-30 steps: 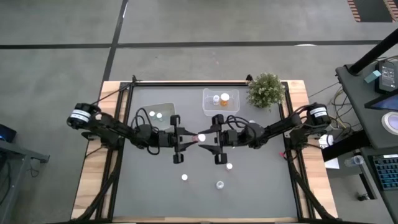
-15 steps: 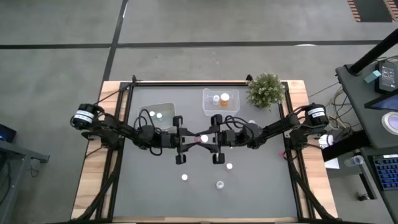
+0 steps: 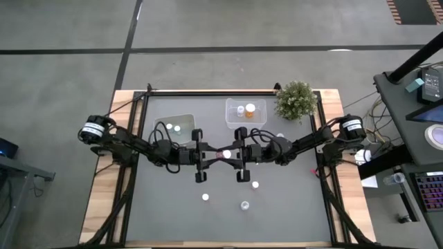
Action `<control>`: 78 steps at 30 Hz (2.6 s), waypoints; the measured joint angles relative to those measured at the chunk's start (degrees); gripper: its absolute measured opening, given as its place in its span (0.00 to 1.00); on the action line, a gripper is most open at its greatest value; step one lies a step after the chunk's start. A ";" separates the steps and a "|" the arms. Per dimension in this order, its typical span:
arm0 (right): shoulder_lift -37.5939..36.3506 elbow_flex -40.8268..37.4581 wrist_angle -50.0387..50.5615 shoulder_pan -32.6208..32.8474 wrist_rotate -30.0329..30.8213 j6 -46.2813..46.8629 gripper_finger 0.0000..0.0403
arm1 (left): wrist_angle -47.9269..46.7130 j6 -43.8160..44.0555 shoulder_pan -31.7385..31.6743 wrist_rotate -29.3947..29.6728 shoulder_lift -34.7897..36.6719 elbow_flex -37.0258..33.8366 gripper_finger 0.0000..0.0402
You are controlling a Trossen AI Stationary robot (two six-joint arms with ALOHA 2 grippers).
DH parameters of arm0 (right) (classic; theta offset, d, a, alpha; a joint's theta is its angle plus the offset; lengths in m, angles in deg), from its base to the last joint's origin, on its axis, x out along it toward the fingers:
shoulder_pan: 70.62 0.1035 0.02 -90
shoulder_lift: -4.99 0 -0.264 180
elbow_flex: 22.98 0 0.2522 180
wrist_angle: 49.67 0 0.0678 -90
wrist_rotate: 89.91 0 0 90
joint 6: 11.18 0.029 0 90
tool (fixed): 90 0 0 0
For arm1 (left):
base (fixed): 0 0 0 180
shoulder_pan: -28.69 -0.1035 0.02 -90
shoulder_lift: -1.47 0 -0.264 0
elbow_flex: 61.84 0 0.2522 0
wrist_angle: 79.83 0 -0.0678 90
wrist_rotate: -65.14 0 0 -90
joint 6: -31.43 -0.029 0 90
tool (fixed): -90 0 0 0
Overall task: Pick and place medicine bottles into bin by pill shape (circle, oval)
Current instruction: Put the top small pink pill bottle into the gray bin
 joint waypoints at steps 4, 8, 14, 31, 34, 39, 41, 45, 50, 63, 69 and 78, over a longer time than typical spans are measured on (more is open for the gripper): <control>-0.01 0.00 0.55 0.00 0.21 0.22 0.33 | -0.06 0.08 0.00 0.06 0.00 -0.15 0.31; -0.07 0.04 0.79 -0.07 0.46 -0.01 0.32 | -0.16 0.37 0.00 0.24 0.00 -0.36 0.37; -0.07 0.03 1.08 -0.05 0.44 -0.19 0.27 | -0.19 0.38 0.02 0.18 0.03 -0.91 0.40; -12.73 4.75 52.47 -0.12 10.41 2.17 0.26 | -26.33 8.42 -0.04 4.02 14.07 -6.04 0.40; -12.66 6.91 60.19 -0.09 10.49 3.84 0.26 | -26.72 9.13 -0.02 3.91 16.05 -5.97 0.40; -10.05 10.14 68.99 -0.08 13.37 5.05 0.26 | -30.24 13.96 -0.02 3.76 17.32 -4.29 0.40; -9.02 10.99 70.47 -0.13 13.66 5.01 0.26 | -32.20 15.11 -0.04 3.73 16.16 -3.19 0.40; -7.37 12.92 71.19 -0.07 13.63 4.61 0.26 | -31.89 15.43 -0.04 3.63 13.86 -2.06 0.45; -6.20 14.90 74.15 -0.11 13.67 4.55 0.26 | -32.71 16.86 -0.04 7.10 12.66 -2.19 0.54; -5.81 15.36 74.34 -0.11 13.64 4.74 0.26 | -33.61 16.46 -0.48 7.42 7.42 -0.43 0.60; -5.81 15.36 74.38 -0.11 13.60 4.69 0.26 | -33.46 15.14 -0.52 7.39 6.43 0.74 0.60; -5.81 15.34 74.38 -0.11 13.55 4.51 0.26 | -33.55 15.03 -0.52 7.39 6.51 0.65 0.40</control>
